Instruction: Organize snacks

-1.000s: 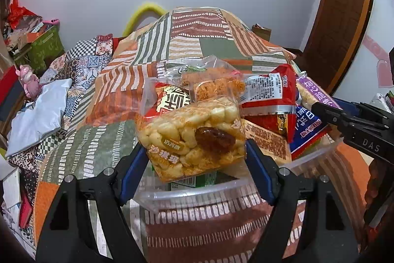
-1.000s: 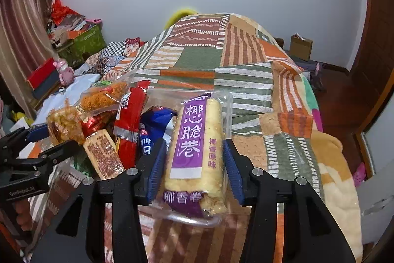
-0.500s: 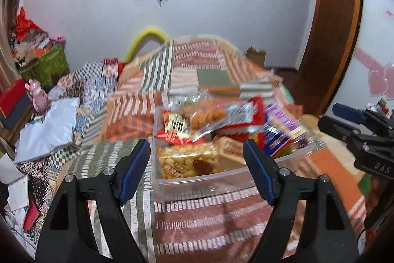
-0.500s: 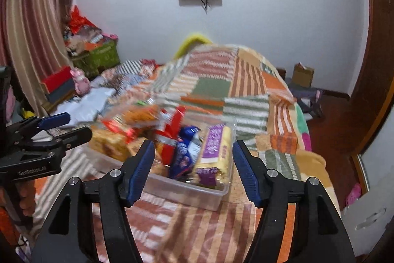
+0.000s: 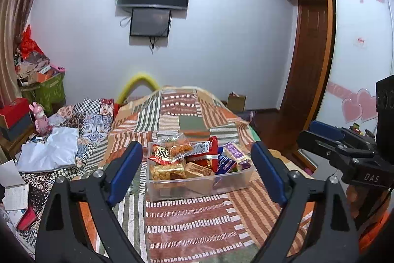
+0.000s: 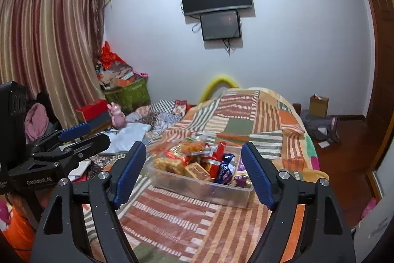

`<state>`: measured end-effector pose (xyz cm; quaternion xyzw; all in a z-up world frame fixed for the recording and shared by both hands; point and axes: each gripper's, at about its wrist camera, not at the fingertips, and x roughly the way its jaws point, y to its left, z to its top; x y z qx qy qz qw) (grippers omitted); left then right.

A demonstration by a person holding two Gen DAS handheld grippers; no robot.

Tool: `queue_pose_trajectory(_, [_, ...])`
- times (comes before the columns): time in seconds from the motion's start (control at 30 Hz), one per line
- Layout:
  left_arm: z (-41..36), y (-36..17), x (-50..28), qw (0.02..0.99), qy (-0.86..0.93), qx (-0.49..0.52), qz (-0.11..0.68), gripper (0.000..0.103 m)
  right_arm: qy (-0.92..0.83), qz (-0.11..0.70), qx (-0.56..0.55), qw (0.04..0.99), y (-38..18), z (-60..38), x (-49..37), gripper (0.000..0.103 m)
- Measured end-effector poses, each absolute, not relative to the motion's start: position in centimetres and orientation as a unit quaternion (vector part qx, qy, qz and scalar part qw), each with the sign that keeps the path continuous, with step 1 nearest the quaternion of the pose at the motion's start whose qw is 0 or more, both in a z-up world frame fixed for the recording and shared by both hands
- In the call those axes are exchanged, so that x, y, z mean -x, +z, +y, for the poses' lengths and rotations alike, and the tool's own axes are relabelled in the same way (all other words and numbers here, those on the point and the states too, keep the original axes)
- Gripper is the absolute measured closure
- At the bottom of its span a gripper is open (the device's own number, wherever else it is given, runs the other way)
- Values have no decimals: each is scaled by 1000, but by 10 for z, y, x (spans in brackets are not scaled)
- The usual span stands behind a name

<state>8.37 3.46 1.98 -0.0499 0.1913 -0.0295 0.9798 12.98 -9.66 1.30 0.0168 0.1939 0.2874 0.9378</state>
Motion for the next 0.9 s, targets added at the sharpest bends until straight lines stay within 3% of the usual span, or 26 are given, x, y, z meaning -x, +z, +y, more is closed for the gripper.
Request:
queue_pose_trajectory(0.13, [33,22,-68,982,-31,55,180,6,281,183,-23,942,12,-101,-120,15])
queue_pose_trajectory(0.9, [23,13,-45,983,-23,45,174,4,286,177,-33,941,5,-110,-97,15])
